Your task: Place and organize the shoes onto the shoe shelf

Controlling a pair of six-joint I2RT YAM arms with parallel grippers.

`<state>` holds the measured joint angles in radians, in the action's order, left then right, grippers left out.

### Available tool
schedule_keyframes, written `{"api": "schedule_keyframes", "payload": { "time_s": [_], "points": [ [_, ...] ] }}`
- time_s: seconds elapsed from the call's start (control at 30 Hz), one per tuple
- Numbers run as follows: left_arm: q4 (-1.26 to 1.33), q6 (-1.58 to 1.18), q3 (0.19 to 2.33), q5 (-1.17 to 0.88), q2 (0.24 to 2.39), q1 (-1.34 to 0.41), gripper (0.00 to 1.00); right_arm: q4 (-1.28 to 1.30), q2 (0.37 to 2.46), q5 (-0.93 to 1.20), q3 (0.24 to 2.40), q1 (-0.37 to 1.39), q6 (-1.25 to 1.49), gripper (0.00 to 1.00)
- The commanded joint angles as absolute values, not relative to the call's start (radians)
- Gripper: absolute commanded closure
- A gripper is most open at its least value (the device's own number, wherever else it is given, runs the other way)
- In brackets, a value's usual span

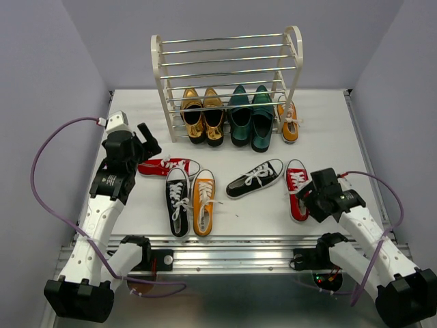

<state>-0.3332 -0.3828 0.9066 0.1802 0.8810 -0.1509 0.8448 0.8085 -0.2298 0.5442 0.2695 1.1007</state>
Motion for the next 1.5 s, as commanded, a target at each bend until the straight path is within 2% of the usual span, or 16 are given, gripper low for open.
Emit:
{"api": "schedule_keyframes", "payload": {
  "time_s": [0.0, 0.17, 0.27, 0.37, 0.57, 0.6, 0.63, 0.67, 1.1, 1.47],
  "points": [
    [-0.296, -0.374, 0.888, 0.173, 0.877, -0.153, 0.01, 0.848, 0.791, -0.236, 0.526, 0.27, 1.128, 0.3],
    [-0.295, -0.374, 0.891, 0.17, 0.888, -0.155, 0.01, 0.838, 0.821, -0.229, 0.511, 0.27, 1.111, 0.36],
    [-0.293, -0.374, 0.884, 0.17, 0.884, -0.155, 0.01, 0.809, 0.833, -0.201, 0.486, 0.27, 1.108, 0.45],
    [-0.293, -0.374, 0.877, 0.169, 0.887, -0.155, 0.01, 0.784, 0.847, -0.186, 0.474, 0.27, 1.104, 0.6],
    [-0.293, -0.376, 0.884, 0.169, 0.891, -0.155, 0.01, 0.704, 0.853, -0.134, 0.469, 0.27, 1.016, 0.79],
    [-0.295, -0.377, 0.885, 0.169, 0.891, -0.155, 0.01, 0.704, 0.862, -0.141, 0.479, 0.27, 1.0, 0.91],
    [-0.295, -0.377, 0.888, 0.167, 0.893, -0.155, 0.01, 0.718, 0.88, -0.15, 0.506, 0.27, 0.996, 0.97],
    [-0.298, -0.379, 0.89, 0.167, 0.893, -0.155, 0.01, 0.729, 0.887, -0.162, 0.523, 0.27, 0.993, 0.99],
    [-0.331, -0.403, 0.939, 0.29, 0.885, -0.155, 0.01, 0.916, 0.844, -0.298, 0.905, 0.27, 0.855, 0.99],
    [-0.311, -0.426, 0.969, 0.267, 0.897, -0.155, 0.01, 0.976, 0.962, -0.077, 1.175, 0.27, 0.657, 0.99]
  ]
}}
